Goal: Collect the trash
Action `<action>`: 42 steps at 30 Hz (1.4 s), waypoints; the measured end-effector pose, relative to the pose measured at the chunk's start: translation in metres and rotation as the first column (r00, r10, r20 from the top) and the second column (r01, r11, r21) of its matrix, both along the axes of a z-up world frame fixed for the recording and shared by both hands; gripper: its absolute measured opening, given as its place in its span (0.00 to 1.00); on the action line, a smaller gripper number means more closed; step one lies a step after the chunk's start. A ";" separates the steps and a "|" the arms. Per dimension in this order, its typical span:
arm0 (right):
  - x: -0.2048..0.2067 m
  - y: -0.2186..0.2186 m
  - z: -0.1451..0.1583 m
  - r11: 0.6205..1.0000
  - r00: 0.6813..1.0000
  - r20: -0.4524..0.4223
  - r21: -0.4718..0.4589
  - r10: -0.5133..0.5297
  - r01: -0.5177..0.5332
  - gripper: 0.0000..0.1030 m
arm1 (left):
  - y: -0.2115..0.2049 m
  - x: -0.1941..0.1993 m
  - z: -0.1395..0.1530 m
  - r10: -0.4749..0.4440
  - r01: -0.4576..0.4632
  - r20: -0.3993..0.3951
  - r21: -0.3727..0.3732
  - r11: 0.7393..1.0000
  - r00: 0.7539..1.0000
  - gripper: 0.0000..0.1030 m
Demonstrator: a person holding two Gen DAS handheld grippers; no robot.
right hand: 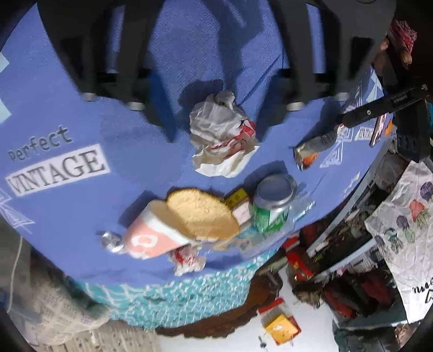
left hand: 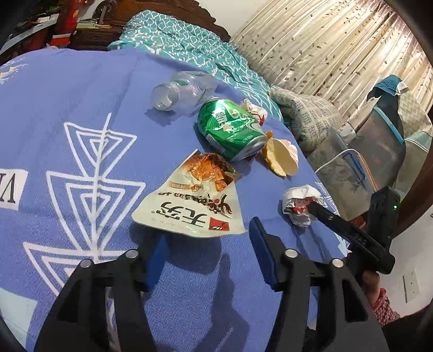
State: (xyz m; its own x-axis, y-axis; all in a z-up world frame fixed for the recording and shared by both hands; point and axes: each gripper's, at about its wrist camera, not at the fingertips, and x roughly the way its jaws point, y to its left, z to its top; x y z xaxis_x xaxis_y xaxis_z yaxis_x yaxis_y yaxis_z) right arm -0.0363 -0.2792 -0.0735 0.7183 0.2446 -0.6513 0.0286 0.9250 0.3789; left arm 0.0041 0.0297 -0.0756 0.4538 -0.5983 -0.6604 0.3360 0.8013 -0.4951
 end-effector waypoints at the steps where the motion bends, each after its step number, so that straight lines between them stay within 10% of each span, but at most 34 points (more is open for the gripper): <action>1: -0.002 0.000 0.002 1.000 1.000 0.015 -0.010 -0.005 0.005 0.68 | 0.000 0.001 0.001 0.004 -0.004 -0.001 0.000 1.000 1.000 0.63; 42: -0.006 0.002 0.004 1.000 0.999 0.038 0.004 -0.013 0.012 0.68 | 0.003 0.013 0.018 0.046 -0.046 0.015 0.036 0.998 0.999 0.74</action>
